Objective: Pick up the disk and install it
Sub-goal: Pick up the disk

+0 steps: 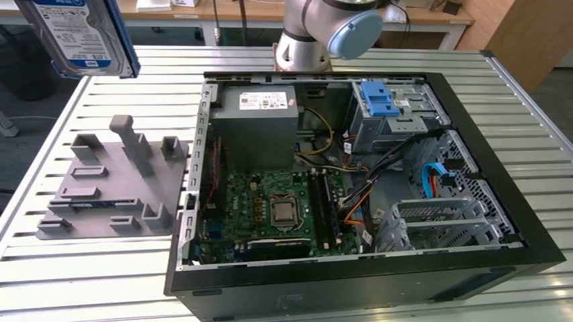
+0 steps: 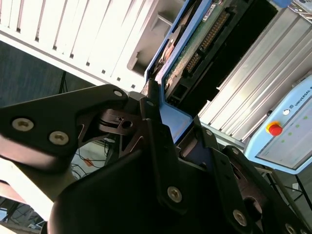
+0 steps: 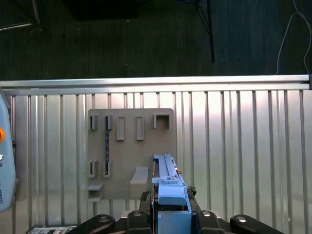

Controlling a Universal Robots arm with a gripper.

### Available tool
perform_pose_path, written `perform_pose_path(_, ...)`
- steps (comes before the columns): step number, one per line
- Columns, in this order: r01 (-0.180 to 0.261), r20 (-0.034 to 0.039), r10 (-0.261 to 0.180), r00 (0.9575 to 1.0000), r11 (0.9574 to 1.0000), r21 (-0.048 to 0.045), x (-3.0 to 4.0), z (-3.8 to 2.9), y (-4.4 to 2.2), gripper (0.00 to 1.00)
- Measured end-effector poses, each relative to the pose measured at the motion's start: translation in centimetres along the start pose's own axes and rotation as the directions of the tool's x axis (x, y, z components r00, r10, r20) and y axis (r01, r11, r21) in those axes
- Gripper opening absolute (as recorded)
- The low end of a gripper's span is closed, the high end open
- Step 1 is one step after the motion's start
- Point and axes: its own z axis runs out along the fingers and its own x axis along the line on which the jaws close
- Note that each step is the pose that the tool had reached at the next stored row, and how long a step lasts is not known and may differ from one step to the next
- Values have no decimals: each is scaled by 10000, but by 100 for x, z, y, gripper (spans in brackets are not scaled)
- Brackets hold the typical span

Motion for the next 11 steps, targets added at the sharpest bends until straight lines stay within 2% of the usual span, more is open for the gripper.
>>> perform_pose_path(11, 1, 0, -1, 10000, 10000, 0, -7, -3, -189, 36)
